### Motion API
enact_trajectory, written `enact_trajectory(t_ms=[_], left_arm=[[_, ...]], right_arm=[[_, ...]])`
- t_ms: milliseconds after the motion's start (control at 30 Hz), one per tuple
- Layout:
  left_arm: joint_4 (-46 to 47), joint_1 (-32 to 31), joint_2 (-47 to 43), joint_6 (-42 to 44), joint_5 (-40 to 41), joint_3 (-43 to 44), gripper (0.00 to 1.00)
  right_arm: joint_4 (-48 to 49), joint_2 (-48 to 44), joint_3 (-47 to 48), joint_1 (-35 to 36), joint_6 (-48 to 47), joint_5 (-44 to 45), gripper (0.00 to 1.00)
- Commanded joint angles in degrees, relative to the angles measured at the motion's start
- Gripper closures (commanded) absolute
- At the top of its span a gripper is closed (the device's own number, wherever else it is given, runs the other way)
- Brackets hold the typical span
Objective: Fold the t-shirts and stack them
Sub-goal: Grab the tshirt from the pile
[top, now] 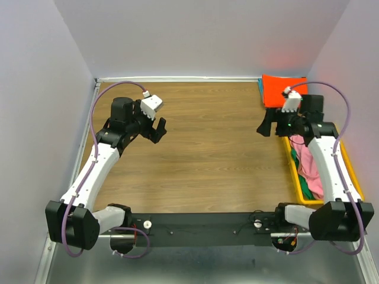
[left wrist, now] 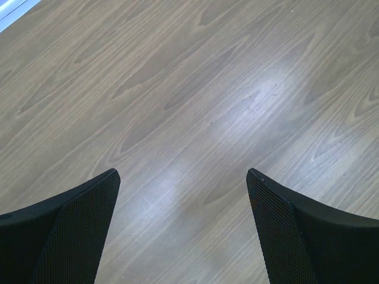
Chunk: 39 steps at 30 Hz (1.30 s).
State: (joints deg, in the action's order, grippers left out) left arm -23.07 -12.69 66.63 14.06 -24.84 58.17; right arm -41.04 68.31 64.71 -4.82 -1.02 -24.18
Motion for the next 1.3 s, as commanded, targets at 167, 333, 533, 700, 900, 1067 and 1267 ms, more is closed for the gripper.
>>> enact_trajectory(t_ms=[167, 333, 533, 700, 900, 1067, 1267], left_arm=[[-2.9, 2.4, -1.7, 1.6, -1.8, 1.2, 0.04], [-3.8, 2.4, -1.6, 2.5, -2.9, 1.3, 0.05], [-5.2, 2.4, 0.4, 3.1, -5.2, 3.4, 0.04], [-5.0, 2.4, 2.1, 3.0, -5.2, 3.7, 0.05], [-5.0, 2.4, 3.5, 3.2, -5.9, 4.1, 0.04], [-4.9, 2.4, 3.3, 3.3, -5.7, 3.9, 0.05], [-4.8, 2.5, 3.1, 3.4, -6.0, 3.6, 0.04]], right_arm=[[-7.3, 6.0, 7.9, 8.9, -6.4, 21.2, 0.00], [-11.0, 5.2, 8.7, -6.3, -13.5, 22.4, 0.00], [-11.3, 10.2, 6.5, -22.1, -25.1, 20.9, 0.00], [-10.7, 18.4, 7.4, -31.1, -29.8, 16.8, 0.00], [-8.6, 25.0, 8.1, -31.7, -28.2, 15.0, 0.00], [-5.1, 28.8, 7.7, -31.7, -28.1, 18.6, 0.03], [-9.0, 25.7, 13.7, -31.7, -26.8, 15.4, 0.69]])
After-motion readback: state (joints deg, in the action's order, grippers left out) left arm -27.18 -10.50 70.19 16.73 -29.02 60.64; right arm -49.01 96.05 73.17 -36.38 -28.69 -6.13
